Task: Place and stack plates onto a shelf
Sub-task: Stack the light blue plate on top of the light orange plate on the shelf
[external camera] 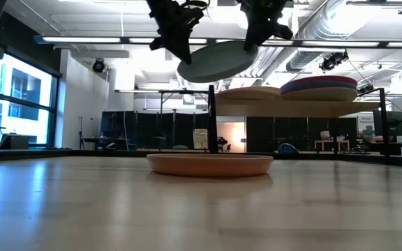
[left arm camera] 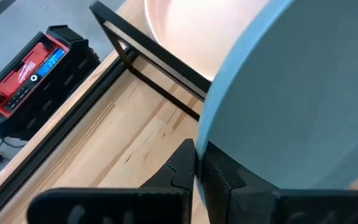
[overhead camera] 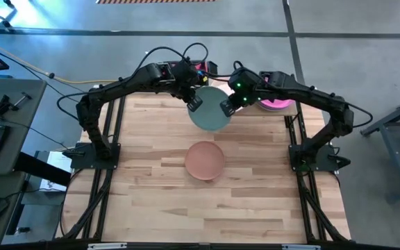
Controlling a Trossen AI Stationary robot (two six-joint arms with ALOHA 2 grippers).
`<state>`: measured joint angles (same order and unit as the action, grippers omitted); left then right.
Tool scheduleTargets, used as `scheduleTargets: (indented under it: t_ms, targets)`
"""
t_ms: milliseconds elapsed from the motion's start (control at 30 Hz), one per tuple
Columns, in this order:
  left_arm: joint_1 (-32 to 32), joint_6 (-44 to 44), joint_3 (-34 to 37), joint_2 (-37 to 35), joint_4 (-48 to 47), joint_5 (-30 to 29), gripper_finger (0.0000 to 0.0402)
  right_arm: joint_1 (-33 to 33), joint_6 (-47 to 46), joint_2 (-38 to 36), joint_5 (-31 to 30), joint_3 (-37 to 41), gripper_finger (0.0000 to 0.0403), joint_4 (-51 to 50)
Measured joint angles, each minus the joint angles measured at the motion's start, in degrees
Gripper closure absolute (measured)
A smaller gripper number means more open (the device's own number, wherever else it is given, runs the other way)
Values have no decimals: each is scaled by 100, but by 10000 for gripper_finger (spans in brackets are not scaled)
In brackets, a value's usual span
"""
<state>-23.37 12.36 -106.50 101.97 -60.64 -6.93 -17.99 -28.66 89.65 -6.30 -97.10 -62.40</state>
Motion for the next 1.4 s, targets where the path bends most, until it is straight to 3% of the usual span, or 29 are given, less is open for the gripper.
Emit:
scheduleTargets:
  t_ms: [300,600,867,1400]
  targets:
    - [6,-96,0,0,14,40,368,-6,-236,0,-21,0,398,-80]
    - [-7,-102,0,0,14,815,329,-126,-230,0,-59,0,403,-135]
    - [-29,97,0,0,296,887,289,-265,-169,0,-8,0,402,-217]
    - [26,101,4,-61,436,939,286,-579,66,-2,-50,-35,402,-724]
